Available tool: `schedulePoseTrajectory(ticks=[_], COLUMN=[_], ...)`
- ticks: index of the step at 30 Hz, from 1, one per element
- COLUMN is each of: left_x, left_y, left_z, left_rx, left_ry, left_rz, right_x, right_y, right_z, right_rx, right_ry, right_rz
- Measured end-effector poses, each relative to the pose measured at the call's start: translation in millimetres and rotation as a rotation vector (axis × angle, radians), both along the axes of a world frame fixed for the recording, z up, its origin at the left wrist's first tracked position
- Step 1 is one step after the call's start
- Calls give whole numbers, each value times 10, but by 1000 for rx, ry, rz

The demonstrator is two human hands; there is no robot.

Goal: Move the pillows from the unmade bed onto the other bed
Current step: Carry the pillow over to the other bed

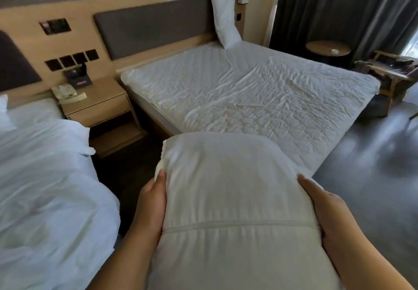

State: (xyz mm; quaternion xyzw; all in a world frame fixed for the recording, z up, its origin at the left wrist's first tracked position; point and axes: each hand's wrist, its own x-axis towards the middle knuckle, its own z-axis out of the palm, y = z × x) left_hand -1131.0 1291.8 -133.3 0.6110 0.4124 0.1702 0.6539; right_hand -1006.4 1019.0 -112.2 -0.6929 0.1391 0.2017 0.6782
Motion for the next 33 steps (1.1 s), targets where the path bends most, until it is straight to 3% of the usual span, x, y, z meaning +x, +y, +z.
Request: schedulePoseTrajectory(ticks=[8, 17, 26, 33], left_x=[832, 1031, 1495, 2129], left_y=[547, 1094, 2434, 3903], left_z=[442, 357, -12, 172], left_rx=[77, 116, 21, -3], left_ry=[-81, 0, 15, -70], left_rz=[260, 503, 518, 401], right_x=[1466, 2127, 2730, 3203], right_y=[865, 1877, 3348, 4576], right_z=[144, -91, -135, -1], right_rx=[1, 21, -98, -128], right_ry=[-31, 63, 0, -73], right_rz=[226, 455, 490, 402])
